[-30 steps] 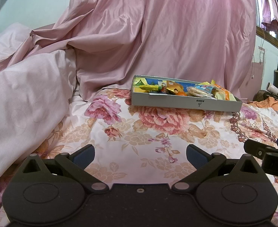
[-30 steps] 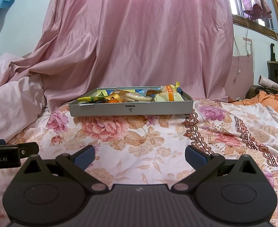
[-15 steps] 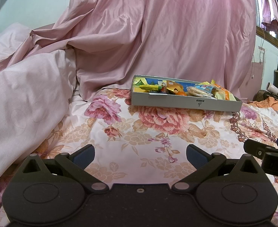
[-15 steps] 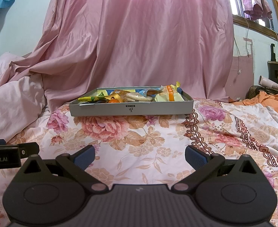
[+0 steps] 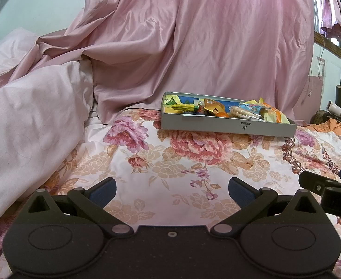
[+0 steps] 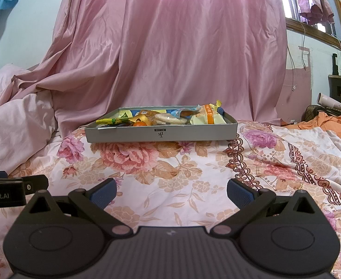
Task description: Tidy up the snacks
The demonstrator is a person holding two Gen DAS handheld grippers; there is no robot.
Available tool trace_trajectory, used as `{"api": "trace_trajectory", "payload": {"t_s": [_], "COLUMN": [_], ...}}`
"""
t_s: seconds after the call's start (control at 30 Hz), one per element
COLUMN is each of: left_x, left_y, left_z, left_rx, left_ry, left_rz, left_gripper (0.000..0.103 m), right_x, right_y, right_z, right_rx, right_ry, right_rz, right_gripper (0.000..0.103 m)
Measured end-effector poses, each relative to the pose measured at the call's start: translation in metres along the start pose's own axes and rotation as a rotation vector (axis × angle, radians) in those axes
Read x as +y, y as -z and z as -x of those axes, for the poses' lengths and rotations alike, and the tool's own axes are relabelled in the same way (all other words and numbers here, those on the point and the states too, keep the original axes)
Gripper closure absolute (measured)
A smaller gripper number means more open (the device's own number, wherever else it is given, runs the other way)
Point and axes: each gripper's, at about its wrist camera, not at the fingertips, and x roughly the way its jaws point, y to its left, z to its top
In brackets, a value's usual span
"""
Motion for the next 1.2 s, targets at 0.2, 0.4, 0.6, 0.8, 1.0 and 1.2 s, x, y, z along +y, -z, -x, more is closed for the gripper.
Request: {"api": "trace_trajectory", "payload": {"t_s": [0.2,0.4,0.6,0.8,1.0,1.2], "left_x": [0.0001,0.0002,0.0001,0.0002,0.0,-0.0005], "left_y": [0.0001,-0.0001,-0.0007,-0.0005,-0.0006,0.0012], "left_z": [-0.0005,-0.0002,-0.0004,-0.0003,-0.0005,-0.0003], "left_rx": [0.0,0.0,0.0,0.001,0.005,0.01], "left_ry": [0.001,0.001,-0.001,-0.001,0.0,0.01], "left_rz": [-0.001,-0.001,-0.001,-0.002,0.001,-0.005], "left_gripper": [0.001,0.001,0.001,0.001,0.001,0.001], "right_x": [0.0,0.0002,0.0003,0.0001,0.0002,0.0003], "right_y": [-0.0003,-0.0003,-0.0003,-0.0002,-0.0002,-0.0003], "right_z": [0.0001,0.0001,0.0001,-0.0002,-0.0002,-0.0001], "right_rx": [-0.001,0.0,0.0,0.0,0.0,0.0], "right_ry": [0.0,0.0,0.0,0.0,0.0,0.001], "right_rz": [0.0,0.0,0.0,0.0,0.001,0.001], "right_gripper": [0.0,0.0,0.0,0.0,0.0,0.0]}}
